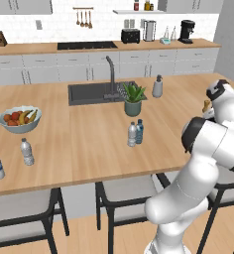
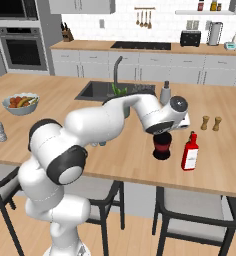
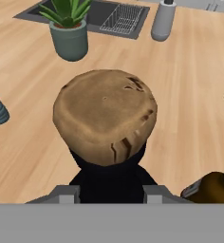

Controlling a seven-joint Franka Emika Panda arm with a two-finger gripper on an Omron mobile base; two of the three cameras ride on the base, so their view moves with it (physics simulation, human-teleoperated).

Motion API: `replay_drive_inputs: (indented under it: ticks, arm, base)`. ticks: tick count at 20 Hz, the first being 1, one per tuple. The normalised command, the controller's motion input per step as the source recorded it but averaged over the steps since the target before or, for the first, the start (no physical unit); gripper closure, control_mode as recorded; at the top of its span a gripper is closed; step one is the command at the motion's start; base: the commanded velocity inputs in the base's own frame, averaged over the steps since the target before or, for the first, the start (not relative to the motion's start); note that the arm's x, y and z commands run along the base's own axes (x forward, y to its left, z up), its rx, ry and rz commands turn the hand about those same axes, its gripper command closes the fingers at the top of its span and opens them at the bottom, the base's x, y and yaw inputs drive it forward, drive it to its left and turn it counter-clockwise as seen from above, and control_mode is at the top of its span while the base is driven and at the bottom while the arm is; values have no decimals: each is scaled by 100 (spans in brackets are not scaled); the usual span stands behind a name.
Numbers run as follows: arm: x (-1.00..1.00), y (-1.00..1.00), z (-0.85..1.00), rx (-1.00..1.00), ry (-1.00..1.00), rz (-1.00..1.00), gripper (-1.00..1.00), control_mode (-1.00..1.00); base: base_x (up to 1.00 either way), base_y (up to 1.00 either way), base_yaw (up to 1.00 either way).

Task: Move the plastic bottles in the middle to the plastics group, and the glass bottles in the middle to the glass group.

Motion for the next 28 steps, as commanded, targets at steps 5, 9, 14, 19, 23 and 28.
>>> replay_drive_inputs:
  ticks: [5, 9, 14, 19, 23, 28]
  arm:
    - [-1, -13, -38, 0, 0, 0, 100, -100]
    - [-5, 0, -54, 0, 0, 0, 100, -100]
    - [0, 0, -25, 0, -2, 0, 100, -100]
    - [5, 0, -2, 0, -13, 0, 100, -100]
    - [43, 0, 0, 1, -12, 0, 100, -100]
    - [52, -1, 0, 1, -4, 0, 100, -100]
  base:
    - [0, 0, 0]
    - [0, 0, 0]
    - [0, 0, 0]
    - [0, 0, 0]
    - [0, 0, 0]
    - [0, 0, 0]
